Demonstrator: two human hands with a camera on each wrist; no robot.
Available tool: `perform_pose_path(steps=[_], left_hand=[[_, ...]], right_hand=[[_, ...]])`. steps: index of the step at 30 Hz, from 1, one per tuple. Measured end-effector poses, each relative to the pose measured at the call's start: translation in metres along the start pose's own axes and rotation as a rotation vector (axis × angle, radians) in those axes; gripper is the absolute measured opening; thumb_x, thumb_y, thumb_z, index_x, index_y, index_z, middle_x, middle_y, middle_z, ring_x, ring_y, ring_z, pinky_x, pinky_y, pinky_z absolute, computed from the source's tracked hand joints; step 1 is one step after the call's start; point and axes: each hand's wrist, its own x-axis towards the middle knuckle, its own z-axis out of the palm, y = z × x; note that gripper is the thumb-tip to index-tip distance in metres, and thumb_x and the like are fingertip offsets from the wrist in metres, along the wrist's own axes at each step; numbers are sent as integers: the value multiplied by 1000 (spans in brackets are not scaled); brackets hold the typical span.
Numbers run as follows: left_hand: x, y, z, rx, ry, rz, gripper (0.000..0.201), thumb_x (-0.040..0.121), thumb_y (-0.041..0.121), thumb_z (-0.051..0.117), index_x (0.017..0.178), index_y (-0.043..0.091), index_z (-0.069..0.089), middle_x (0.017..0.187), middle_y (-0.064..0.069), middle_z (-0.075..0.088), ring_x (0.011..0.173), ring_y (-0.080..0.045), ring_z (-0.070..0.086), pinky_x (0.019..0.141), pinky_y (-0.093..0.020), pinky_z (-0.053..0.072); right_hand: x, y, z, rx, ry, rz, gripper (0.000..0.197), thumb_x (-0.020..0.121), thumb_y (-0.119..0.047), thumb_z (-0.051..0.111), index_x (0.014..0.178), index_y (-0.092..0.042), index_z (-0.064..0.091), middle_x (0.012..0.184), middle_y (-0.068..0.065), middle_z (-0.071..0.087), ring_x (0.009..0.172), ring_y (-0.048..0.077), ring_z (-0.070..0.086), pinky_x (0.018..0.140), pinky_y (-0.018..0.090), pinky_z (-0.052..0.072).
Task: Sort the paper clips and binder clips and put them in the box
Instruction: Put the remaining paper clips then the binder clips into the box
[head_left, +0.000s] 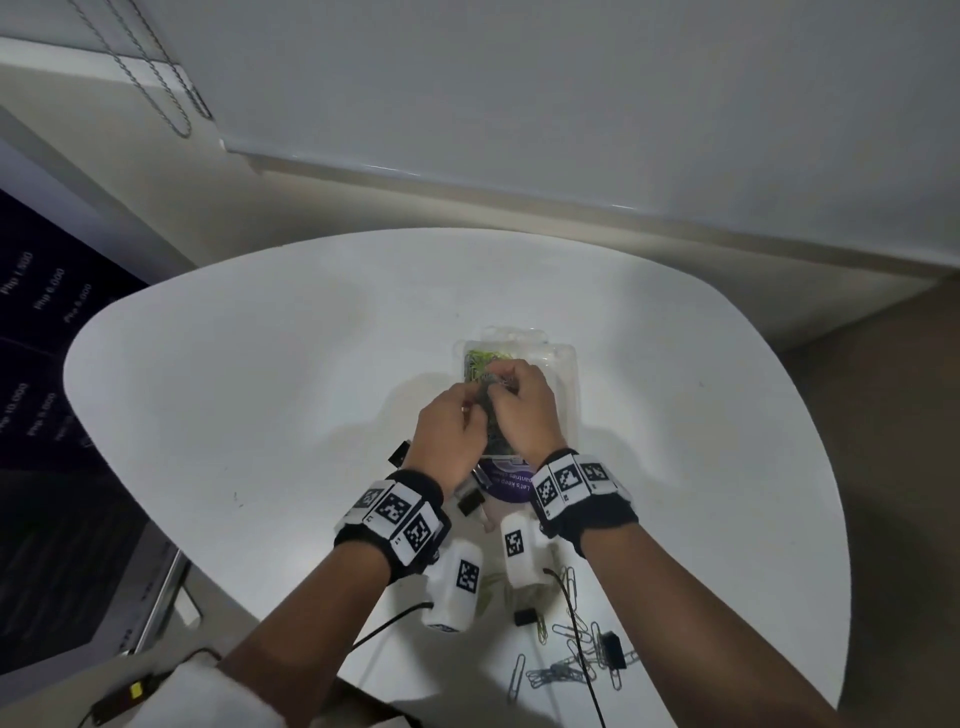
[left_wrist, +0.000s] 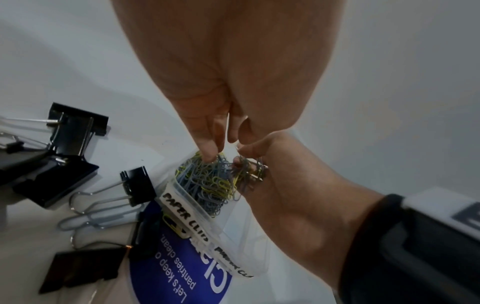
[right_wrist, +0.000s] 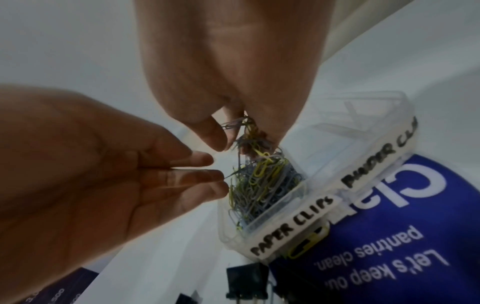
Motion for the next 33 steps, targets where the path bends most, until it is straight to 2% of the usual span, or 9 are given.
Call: perform_pose_path(steps=[8,11,13,17,19,22,25,28,33], left_hand=[[1,-8,2,194,-59,172,42,86,8,59,126,16,56,113,-6,56,102,-21,58,93,-32,49],[-3,-12,8,368,-90,312,50,86,8,60,135,7,48,131,-9,51,117,-23,52,100,-25,41],[-5,-17,15,548,-154,455,46,91,16,55,135,5,49,139,-11,48,123,-27,50,106,-36,40],[-2,-24,23,847,-250,355,59,102,39,25,153,10,16,161,-5,6,148,-20,8,120,-35,6],[3,-18,22,835,-263,318,60,103,40,18,153,10,8,162,-5,-2,149,-19,0,119,-34,2],[4,-12,19,761,-210,360,54,102,33,32,150,10,25,160,-8,15,147,-26,14,118,-38,15],[-14,-13,14,718,-149,576,29,92,21,53,119,12,57,126,-7,53,112,-27,52,93,-37,40],[-48,-25,13,743,-378,692,20,89,31,57,103,17,59,102,-1,55,87,-21,55,74,-33,43],[-106,-53,38,838,-698,677,39,85,52,57,107,20,58,104,-1,56,97,-23,53,86,-37,48]], right_hand=[[-9,12,-8,-142,-100,-224,48,98,1,42,144,-14,44,145,3,44,126,4,39,95,-7,20],[-16,11,-16,-121,-84,-279,53,98,5,36,147,-15,39,147,0,39,129,0,35,102,-4,19],[-25,12,-25,-110,-33,-299,52,97,5,37,142,-19,45,138,-5,42,124,0,42,104,3,28],[-52,32,-52,-122,14,-283,47,90,4,50,128,-24,56,119,-8,47,102,0,53,87,12,46],[-69,48,-67,-148,-9,-250,40,87,3,59,116,-25,62,109,-8,51,90,1,55,77,11,46],[-97,79,-95,-191,-96,-202,35,81,-5,71,103,-32,64,95,-6,55,81,8,56,71,10,43],[-123,108,-121,-336,-269,-71,31,73,-20,81,91,-36,62,88,-8,57,77,10,56,67,13,43],[-145,135,-134,-481,-383,28,33,64,-28,85,87,-35,61,93,-14,57,80,4,57,66,13,44],[-165,169,-130,-465,-387,-51,49,54,-25,89,93,-35,60,104,-17,51,95,0,51,79,17,46]])
